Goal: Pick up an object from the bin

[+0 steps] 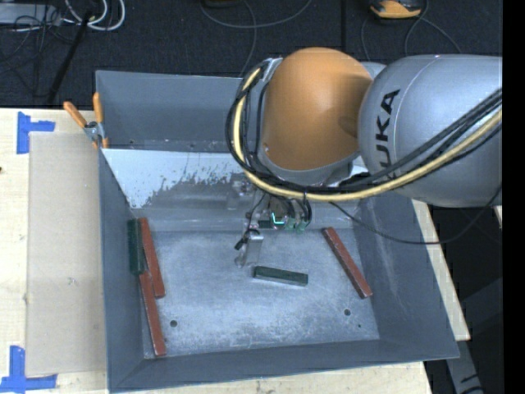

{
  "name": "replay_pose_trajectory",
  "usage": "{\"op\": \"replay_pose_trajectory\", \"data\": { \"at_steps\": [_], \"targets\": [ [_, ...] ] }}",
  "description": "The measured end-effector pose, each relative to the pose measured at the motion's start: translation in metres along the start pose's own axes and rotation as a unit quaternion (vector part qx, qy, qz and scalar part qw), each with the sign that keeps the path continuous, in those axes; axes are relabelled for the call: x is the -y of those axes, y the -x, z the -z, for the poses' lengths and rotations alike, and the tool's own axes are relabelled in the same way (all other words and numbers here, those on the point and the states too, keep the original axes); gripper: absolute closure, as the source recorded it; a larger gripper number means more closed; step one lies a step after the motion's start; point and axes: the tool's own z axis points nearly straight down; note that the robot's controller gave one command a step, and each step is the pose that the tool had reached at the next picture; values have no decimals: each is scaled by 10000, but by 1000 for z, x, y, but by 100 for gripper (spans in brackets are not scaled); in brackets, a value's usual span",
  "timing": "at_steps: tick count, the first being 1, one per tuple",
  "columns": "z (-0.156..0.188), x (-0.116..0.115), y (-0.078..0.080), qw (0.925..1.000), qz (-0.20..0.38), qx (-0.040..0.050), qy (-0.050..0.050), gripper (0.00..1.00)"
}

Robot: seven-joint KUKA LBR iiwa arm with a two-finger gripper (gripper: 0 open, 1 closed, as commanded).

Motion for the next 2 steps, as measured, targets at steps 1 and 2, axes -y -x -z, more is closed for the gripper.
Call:
{"op": "replay_pose_trajectory", "data": {
  "at_steps": [1,2],
  "targets": [
    [-106,31,-34,9994,340,-12,-5,0],
    [-176,99,-58,9934,1149,36,-2,0]
  ]
}}
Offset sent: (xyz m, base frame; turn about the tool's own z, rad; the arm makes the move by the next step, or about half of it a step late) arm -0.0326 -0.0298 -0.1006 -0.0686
